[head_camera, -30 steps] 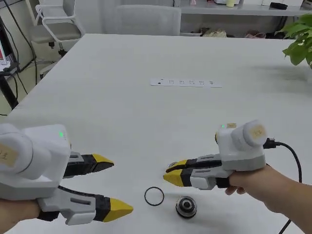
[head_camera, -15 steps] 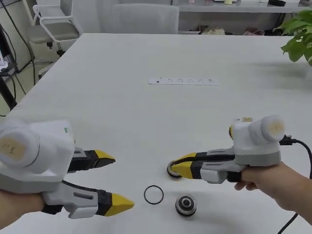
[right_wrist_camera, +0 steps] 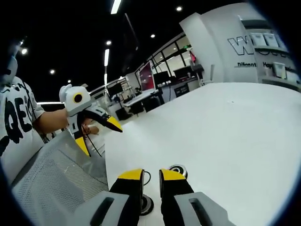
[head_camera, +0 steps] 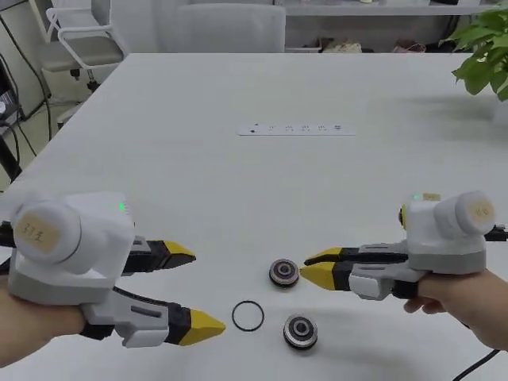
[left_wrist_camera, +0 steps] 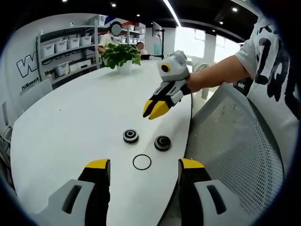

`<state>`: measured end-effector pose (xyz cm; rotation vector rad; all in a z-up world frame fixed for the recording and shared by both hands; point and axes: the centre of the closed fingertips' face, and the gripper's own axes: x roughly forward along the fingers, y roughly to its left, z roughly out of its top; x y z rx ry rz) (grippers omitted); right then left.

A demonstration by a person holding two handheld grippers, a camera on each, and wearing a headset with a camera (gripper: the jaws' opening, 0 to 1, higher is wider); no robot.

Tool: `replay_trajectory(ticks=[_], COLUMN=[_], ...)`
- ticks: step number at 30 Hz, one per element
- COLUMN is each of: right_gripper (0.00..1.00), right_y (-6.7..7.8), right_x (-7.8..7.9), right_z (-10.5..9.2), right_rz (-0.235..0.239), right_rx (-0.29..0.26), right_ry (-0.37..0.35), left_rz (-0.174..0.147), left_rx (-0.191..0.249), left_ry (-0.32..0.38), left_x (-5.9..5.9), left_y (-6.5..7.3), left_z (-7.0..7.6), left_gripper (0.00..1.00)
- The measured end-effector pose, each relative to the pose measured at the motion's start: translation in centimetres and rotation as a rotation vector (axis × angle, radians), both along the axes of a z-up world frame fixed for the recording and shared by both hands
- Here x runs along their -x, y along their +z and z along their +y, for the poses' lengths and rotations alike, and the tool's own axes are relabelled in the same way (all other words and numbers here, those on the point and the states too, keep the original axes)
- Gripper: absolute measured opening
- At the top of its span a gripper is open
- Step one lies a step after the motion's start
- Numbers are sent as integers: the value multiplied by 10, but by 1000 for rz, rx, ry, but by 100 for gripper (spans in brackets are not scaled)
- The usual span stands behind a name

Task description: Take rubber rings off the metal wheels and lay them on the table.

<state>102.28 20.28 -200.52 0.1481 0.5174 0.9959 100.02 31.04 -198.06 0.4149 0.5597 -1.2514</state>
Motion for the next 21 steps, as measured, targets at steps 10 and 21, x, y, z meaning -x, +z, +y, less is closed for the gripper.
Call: replay_trajectory(ticks=[10,21], right_gripper=[12,14], right_y=[-8,-15], right_x=[12,22], right_z=[-11,-14], right_rz=[15,22], right_rx=[1,9], right_ry=[-16,-9], left_rz=[3,18], left_rx=[1,14], left_ry=[-21,-37], left_x=[-2,-6], left_y=[-5,-6], left_z=[-9,-21], left_gripper=[51,50])
